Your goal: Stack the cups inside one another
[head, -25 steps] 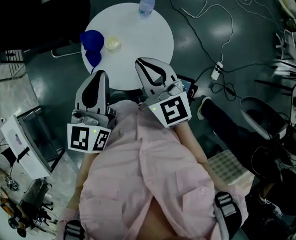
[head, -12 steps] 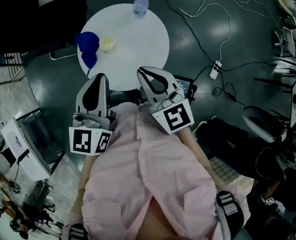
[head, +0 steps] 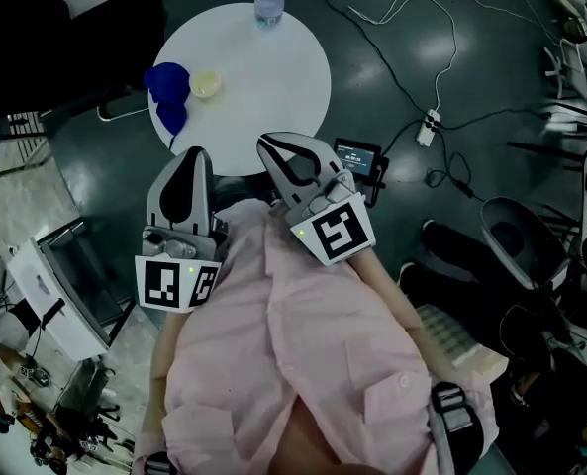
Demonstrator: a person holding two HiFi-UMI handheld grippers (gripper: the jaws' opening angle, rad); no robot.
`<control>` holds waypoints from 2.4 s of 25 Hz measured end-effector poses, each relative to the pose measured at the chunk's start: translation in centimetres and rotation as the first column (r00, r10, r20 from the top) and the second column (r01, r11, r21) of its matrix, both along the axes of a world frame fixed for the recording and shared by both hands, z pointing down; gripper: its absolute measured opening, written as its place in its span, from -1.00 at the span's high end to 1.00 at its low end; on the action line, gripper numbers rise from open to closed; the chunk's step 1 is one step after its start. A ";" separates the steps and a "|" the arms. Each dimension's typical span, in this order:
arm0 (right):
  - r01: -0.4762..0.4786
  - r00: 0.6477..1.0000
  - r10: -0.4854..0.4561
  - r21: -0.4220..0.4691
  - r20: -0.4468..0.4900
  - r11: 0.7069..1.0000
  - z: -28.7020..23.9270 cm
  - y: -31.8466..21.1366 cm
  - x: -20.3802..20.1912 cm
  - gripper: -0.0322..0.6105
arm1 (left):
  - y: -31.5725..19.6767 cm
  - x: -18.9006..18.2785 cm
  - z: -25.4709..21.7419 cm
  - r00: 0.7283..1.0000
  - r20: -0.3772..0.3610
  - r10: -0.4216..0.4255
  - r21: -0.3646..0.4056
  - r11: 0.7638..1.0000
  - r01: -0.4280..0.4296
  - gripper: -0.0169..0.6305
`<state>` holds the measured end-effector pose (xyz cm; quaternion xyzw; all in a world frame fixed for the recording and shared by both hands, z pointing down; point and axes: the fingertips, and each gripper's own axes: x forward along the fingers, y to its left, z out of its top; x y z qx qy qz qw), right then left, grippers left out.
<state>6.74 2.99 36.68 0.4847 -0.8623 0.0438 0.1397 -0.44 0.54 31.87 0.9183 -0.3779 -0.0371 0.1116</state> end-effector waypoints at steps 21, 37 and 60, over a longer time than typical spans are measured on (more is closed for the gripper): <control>-0.009 1.000 0.009 -0.021 -0.011 1.000 0.4 0.8 -0.1 0.79 | 1.2 0.1 0.3 1.000 0.014 0.011 -0.002 1.000 -0.011 0.89; -0.010 1.000 0.010 -0.044 -0.002 0.999 1.1 1.4 0.8 0.79 | 1.7 1.2 0.7 1.000 0.022 0.020 -0.015 1.000 -0.020 0.89; -0.001 1.000 0.002 -0.056 0.008 0.998 1.2 1.0 0.7 0.79 | 1.1 1.4 0.8 0.999 0.028 0.021 -0.032 0.999 -0.020 0.89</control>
